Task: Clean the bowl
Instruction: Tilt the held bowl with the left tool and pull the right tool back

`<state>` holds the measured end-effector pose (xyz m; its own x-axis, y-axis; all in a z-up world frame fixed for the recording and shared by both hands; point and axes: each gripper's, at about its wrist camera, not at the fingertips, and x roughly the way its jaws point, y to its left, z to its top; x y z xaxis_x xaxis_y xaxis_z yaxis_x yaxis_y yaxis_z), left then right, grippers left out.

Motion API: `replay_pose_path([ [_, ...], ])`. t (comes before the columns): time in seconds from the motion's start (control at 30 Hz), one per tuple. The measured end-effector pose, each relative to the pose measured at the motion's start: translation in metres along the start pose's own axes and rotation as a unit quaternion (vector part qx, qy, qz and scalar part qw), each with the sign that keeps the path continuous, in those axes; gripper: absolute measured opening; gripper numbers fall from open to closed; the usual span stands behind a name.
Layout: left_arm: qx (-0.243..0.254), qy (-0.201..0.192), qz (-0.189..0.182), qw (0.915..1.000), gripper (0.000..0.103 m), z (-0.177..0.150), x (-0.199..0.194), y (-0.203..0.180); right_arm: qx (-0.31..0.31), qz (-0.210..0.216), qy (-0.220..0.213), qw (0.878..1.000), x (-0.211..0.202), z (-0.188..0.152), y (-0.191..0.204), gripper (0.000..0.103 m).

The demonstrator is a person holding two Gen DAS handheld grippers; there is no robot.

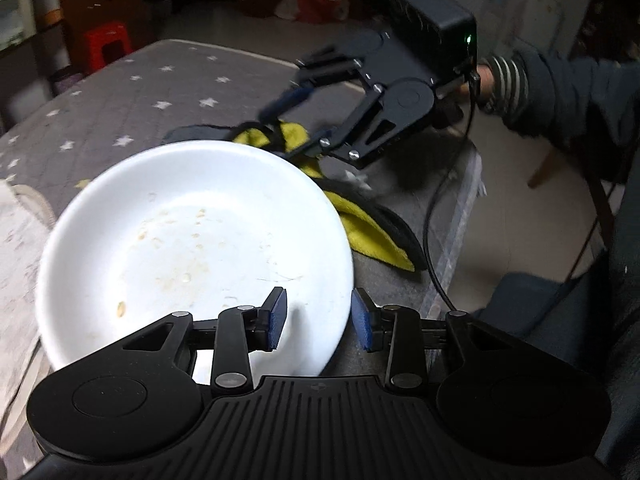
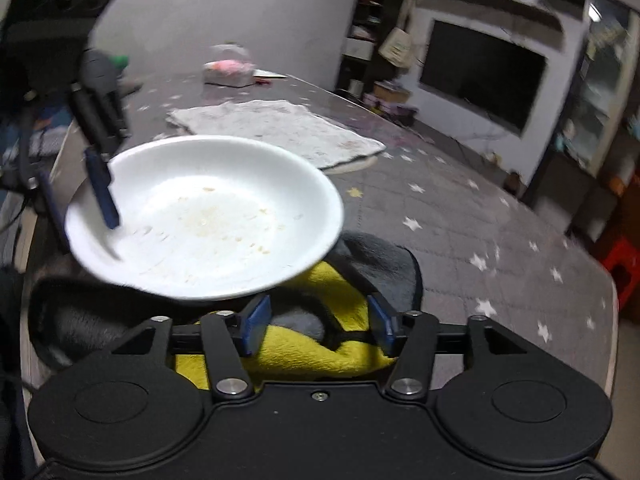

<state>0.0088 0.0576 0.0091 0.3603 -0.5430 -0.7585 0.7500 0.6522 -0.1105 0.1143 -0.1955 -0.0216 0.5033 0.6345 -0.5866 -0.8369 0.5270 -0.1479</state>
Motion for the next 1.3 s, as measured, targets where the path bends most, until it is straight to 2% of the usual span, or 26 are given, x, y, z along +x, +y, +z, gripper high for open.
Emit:
replay_pose_path([
  [0.17, -0.048, -0.027, 0.072, 0.9959, 0.040, -0.004, -0.019, 0.009, 0.073, -0.010, 0.005, 0.997, -0.002, -0.003, -0.008, 0.064],
  [0.2, -0.066, -0.028, 0.116, 0.9907, 0.040, -0.005, -0.023, 0.012, 0.091, -0.020, 0.007, 0.996, -0.003, -0.004, -0.008, 0.066],
  [0.27, -0.084, -0.029, 0.157, 0.9835, 0.040, -0.006, -0.025, 0.015, 0.124, -0.040, 0.009, 0.991, -0.005, -0.006, -0.009, 0.069],
  [0.37, -0.148, -0.037, 0.223, 0.9627, 0.040, -0.011, -0.031, 0.028, 0.177, -0.059, 0.014, 0.982, -0.006, -0.011, -0.009, 0.072],
  [0.43, -0.204, -0.044, 0.260, 0.9430, 0.040, -0.017, -0.036, 0.039, 0.207, -0.062, 0.015, 0.976, -0.006, -0.014, -0.010, 0.072],
  [0.47, -0.224, -0.046, 0.274, 0.9342, 0.040, -0.020, -0.038, 0.044, 0.237, -0.059, 0.016, 0.970, -0.006, -0.018, -0.012, 0.072],
  [0.53, -0.245, -0.045, 0.289, 0.9244, 0.040, -0.023, -0.040, 0.049, 0.271, -0.056, 0.016, 0.961, -0.004, -0.023, -0.012, 0.072],
  [0.6, -0.263, -0.045, 0.288, 0.9196, 0.040, -0.027, -0.042, 0.055, 0.292, -0.055, 0.013, 0.955, -0.003, -0.026, -0.011, 0.072],
  [0.73, -0.283, -0.039, 0.274, 0.9184, 0.040, -0.032, -0.038, 0.060, 0.285, -0.069, 0.009, 0.956, 0.002, -0.022, -0.002, 0.072],
  [0.9, -0.296, -0.033, 0.265, 0.9169, 0.037, -0.036, -0.030, 0.056, 0.242, -0.085, 0.016, 0.966, 0.009, -0.012, 0.013, 0.055],
  [1.0, -0.290, -0.030, 0.276, 0.9158, 0.031, -0.037, -0.029, 0.052, 0.214, -0.092, 0.022, 0.972, 0.012, -0.007, 0.021, 0.047],
  [1.07, -0.287, -0.025, 0.282, 0.9150, 0.022, -0.037, -0.027, 0.054, 0.203, -0.089, 0.026, 0.975, 0.012, -0.004, 0.023, 0.041],
  [1.1, -0.286, -0.023, 0.285, 0.9146, 0.022, -0.038, -0.026, 0.054, 0.200, -0.087, 0.027, 0.976, 0.012, -0.003, 0.023, 0.039],
  [1.3, -0.267, -0.022, 0.289, 0.9189, 0.021, -0.032, -0.017, 0.059, 0.170, -0.078, 0.033, 0.982, 0.003, -0.002, 0.031, 0.035],
])
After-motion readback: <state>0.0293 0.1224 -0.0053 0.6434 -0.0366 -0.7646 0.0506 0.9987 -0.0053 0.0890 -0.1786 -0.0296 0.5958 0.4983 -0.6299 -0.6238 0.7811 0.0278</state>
